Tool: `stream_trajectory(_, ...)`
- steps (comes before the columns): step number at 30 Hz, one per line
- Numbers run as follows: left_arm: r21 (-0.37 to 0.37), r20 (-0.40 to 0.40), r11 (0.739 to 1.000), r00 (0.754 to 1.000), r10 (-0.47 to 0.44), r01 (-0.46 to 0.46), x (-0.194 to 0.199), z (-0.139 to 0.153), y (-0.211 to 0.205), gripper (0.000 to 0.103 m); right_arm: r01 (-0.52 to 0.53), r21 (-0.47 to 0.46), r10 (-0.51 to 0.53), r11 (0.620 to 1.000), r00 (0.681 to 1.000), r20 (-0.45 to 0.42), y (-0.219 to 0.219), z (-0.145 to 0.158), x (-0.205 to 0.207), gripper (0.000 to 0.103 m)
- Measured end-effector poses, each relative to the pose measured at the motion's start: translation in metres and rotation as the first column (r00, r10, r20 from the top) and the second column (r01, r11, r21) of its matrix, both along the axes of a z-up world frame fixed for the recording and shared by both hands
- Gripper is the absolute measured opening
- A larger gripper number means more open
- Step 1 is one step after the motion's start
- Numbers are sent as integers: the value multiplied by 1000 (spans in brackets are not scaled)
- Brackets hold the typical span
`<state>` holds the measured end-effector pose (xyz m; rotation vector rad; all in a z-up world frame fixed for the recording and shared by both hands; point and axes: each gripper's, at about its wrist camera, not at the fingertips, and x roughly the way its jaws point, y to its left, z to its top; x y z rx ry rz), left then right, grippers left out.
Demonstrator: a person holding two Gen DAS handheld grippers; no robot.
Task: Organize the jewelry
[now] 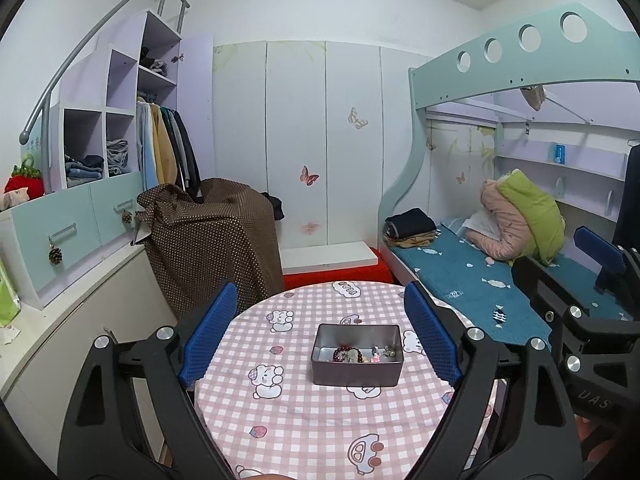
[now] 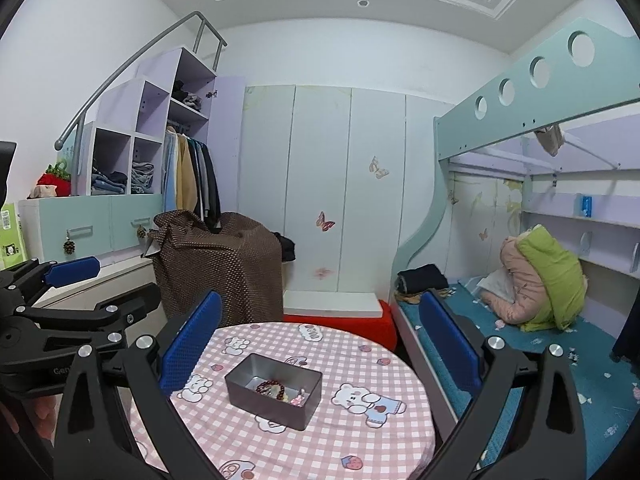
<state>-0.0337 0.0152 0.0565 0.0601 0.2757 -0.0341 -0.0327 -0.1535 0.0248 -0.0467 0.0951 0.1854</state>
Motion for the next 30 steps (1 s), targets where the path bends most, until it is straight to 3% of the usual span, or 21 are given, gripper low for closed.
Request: stream_trajectory(30, -9, 37, 1000, 999, 29, -28, -4, 1, 5, 88, -31, 10, 30, 999, 999, 14, 0, 6, -7, 95)
